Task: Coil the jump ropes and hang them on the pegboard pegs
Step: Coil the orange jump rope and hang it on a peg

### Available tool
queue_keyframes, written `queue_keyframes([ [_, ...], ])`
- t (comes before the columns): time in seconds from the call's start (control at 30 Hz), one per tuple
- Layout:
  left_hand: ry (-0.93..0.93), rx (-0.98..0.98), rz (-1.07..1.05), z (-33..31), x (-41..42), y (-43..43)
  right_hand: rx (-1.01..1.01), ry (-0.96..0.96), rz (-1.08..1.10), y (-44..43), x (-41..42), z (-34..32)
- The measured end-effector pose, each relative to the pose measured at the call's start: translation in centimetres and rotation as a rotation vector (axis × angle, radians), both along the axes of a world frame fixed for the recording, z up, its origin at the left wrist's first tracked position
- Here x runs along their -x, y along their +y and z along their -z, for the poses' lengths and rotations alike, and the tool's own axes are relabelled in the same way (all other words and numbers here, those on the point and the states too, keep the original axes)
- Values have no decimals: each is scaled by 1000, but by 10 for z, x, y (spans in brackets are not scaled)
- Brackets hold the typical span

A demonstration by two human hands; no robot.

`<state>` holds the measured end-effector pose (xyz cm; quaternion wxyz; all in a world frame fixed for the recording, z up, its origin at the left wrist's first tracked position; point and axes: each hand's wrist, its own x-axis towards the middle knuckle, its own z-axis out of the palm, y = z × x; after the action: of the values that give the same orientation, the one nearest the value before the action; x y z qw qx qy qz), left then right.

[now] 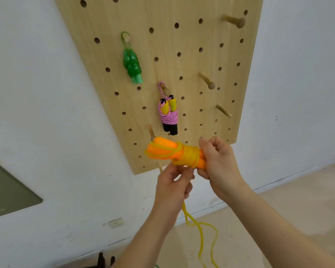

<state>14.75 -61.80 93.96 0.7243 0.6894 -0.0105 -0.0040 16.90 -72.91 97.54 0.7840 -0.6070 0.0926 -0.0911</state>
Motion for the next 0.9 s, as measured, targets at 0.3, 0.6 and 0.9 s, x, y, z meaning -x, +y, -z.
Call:
queue_keyframes([
  [0.3, -96, -681, 33, 7, 16, -9, 827, -120, 155, 1, -9, 27],
  [0.6, -775, -1431, 133, -17, 27, 13, 1153, -158, 45, -21, -12, 32],
  [0.9, -1039, -1351, 288, -66, -16, 37, 1069, -334, -78, -30, 10, 12],
])
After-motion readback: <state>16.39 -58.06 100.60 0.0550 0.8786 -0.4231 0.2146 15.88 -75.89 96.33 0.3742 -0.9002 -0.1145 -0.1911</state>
